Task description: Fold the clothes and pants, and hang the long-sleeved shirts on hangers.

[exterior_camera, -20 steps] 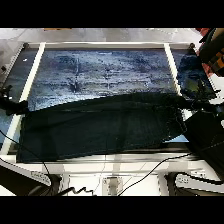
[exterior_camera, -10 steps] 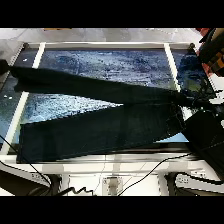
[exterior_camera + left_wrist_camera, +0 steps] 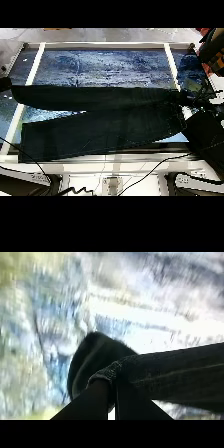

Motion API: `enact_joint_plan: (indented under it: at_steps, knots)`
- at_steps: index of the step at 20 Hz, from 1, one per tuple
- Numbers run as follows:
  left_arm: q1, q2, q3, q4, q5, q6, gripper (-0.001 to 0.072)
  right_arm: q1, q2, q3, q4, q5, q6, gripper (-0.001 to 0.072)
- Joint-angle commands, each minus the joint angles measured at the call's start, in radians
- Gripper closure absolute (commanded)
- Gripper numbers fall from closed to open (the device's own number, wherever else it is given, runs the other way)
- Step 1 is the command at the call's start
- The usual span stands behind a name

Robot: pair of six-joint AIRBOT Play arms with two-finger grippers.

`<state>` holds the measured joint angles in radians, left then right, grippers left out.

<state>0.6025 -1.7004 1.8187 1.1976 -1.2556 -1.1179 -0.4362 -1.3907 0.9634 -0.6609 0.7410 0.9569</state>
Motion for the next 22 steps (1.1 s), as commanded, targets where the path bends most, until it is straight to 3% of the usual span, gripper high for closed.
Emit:
enact_joint_plan:
  at_steps: [1, 7, 13, 16, 22]
  knots:
    - [0.010, 0.047, -0.033, 0.028, 0.007, -0.004, 0.0669, 0.000, 0.001, 0.000, 0.001, -0.002, -0.005, 0.0662]
    - [0.029, 0.296, -0.033, 0.060, -0.062, -0.055, 0.0669, 0.000, 0.001, 0.000, 0.001, -0.001, -0.005, 0.0662]
    - [0.037, 0.366, -0.056, 0.269, -0.296, -0.128, 0.0668, 0.000, 0.000, 0.000, -0.023, -0.001, -0.007, 0.0662]
    - [0.033, 0.291, -0.159, 0.245, -0.191, -0.129, 0.0668, 0.000, 0.000, 0.000, -0.051, -0.002, -0.007, 0.0663]
    - [0.033, 0.013, -0.235, 0.050, 0.251, -0.128, 0.0667, 0.001, 0.000, 0.000, -0.051, -0.010, -0.007, 0.0662]
